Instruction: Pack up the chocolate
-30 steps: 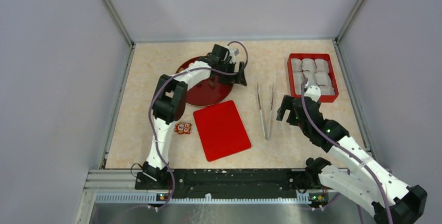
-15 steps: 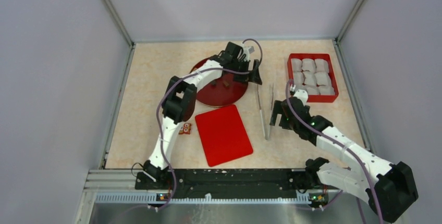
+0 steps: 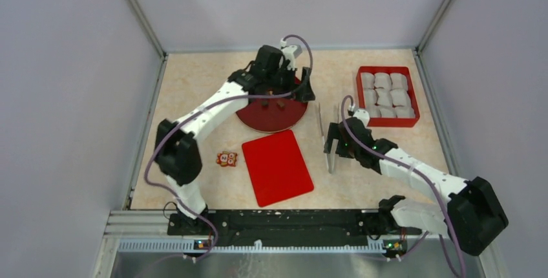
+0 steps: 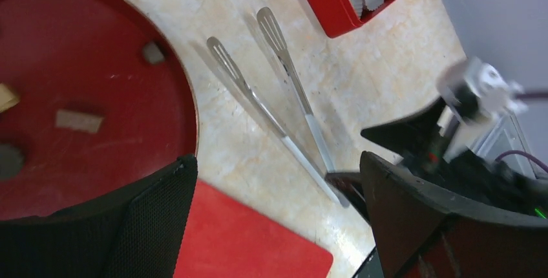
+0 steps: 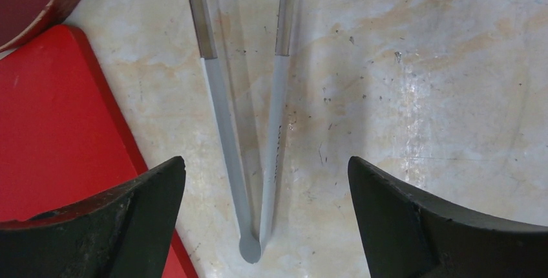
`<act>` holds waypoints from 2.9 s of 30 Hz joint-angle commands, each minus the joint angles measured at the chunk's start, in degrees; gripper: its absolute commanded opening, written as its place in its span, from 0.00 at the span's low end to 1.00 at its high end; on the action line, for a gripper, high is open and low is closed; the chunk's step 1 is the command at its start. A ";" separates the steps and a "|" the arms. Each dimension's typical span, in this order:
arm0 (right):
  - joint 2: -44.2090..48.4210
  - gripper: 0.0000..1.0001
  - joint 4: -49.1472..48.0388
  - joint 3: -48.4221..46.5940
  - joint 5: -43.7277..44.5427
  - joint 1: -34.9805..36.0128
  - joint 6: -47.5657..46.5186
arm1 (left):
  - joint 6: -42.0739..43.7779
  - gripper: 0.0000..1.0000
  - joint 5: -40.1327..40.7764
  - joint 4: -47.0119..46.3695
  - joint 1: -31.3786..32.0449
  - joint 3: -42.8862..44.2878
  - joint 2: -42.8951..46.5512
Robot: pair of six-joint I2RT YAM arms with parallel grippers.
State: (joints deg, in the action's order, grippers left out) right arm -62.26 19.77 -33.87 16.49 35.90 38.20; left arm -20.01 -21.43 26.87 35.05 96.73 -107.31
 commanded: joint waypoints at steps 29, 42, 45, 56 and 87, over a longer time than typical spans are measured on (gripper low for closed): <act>-28.36 0.70 -3.77 -11.74 9.16 3.91 -0.82 | 0.53 0.99 8.41 8.37 -15.90 -35.04 45.67; -29.17 0.62 -3.57 -13.25 8.77 3.91 -1.58 | 0.97 0.99 6.68 7.37 -15.89 -37.52 46.19; -28.02 0.71 -3.12 -12.92 8.11 3.94 -2.11 | 0.97 0.99 7.01 7.44 -15.90 -38.37 46.31; -26.93 0.53 -1.75 -13.32 8.96 4.10 -5.34 | 1.07 0.99 6.13 8.33 -15.89 -38.22 44.98; -15.30 0.00 12.33 -28.26 -1.15 4.00 -13.40 | -2.06 0.99 8.79 5.84 -16.05 -41.64 49.14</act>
State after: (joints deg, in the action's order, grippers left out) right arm -81.28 30.98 -56.84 17.37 39.38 25.89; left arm -20.64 -15.99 33.67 19.14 53.87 -61.21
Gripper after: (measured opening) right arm 0.083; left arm 0.987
